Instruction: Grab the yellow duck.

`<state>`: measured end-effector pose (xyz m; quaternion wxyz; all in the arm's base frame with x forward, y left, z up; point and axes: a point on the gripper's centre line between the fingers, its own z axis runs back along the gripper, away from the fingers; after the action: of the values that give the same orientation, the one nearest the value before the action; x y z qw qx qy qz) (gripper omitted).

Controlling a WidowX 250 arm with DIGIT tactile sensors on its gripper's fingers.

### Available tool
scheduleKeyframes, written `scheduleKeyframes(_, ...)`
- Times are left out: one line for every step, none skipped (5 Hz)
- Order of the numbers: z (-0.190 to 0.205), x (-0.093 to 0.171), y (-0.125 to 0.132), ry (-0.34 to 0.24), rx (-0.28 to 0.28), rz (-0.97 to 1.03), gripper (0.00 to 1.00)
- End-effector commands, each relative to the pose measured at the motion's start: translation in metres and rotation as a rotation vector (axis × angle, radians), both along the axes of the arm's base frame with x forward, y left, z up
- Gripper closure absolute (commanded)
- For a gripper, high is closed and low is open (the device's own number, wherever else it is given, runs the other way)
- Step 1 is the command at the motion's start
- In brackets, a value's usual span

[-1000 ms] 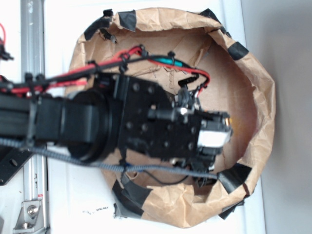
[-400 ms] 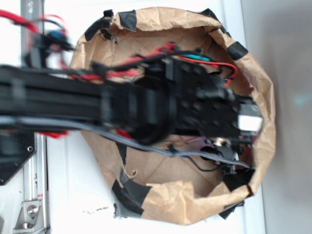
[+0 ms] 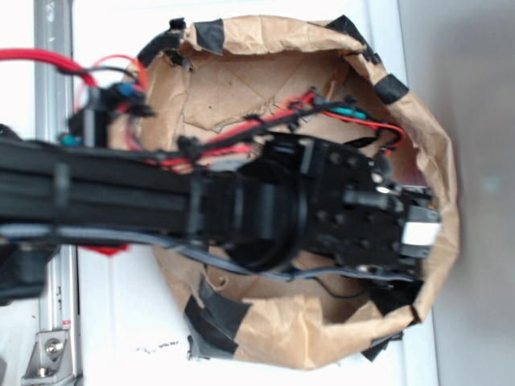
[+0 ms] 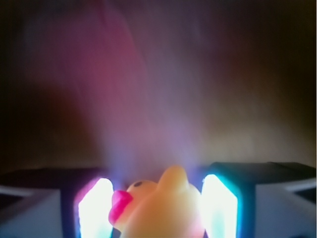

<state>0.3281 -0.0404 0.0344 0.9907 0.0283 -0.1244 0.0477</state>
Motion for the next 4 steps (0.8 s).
scheduleKeyframes(0.110, -0.022, 0.028, -0.031, -0.124, 0.019, 1.00)
scheduleKeyframes(0.136, -0.032, 0.040, 0.072, -0.128, 0.020, 1.00)
scheduleKeyframes(0.131, -0.042, 0.049, 0.118, -0.095, -0.019, 1.00)
scheduleKeyframes(0.123, -0.047, 0.049, 0.162, -0.111, -0.056, 1.00)
